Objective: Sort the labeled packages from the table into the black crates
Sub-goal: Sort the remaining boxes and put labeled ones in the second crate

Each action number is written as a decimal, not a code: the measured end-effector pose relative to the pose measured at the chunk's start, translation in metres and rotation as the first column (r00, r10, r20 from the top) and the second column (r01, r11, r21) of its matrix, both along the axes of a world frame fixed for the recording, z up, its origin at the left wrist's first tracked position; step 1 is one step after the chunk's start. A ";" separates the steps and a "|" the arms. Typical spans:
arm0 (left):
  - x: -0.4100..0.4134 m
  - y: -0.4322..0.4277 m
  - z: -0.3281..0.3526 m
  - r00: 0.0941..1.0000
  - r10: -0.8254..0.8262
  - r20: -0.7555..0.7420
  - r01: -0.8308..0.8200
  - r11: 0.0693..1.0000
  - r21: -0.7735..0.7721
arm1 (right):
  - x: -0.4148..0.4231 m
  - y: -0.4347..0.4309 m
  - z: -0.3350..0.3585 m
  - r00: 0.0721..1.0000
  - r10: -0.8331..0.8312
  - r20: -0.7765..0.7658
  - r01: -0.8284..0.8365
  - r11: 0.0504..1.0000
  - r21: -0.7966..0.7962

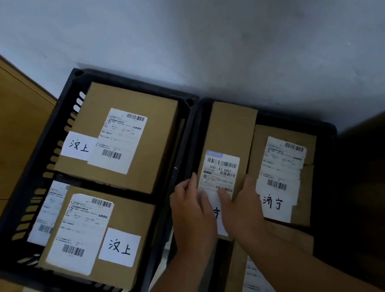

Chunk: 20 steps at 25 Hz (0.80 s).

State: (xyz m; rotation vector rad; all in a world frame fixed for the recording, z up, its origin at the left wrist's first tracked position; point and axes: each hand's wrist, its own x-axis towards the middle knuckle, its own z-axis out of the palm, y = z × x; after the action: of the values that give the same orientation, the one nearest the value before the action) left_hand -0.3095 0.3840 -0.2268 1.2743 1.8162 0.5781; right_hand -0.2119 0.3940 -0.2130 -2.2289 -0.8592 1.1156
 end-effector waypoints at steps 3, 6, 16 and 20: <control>0.011 -0.016 -0.012 1.000 0.001 0.009 -0.001 1.000 0.003 | -0.003 0.000 -0.014 0.998 -0.052 -0.021 0.052 0.999 -0.004; 0.015 -0.030 -0.021 0.988 -0.073 0.135 0.078 0.996 -0.033 | 0.000 0.000 -0.024 0.992 -0.075 -0.104 0.069 0.996 -0.060; 0.014 -0.013 -0.068 0.981 -0.086 0.173 0.102 0.991 -0.090 | -0.014 0.057 -0.060 0.933 -0.316 -0.171 0.236 0.897 -0.373; 0.023 -0.020 -0.077 0.996 -0.025 0.083 0.025 1.000 -0.001 | -0.019 0.052 -0.080 0.934 -0.331 -0.135 0.281 0.913 -0.296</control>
State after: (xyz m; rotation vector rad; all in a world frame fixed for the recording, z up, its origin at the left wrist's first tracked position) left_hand -0.2867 0.3639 -0.3037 1.2515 1.7295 0.6062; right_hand -0.2308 0.4459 -0.2934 -2.3274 -0.2744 1.3184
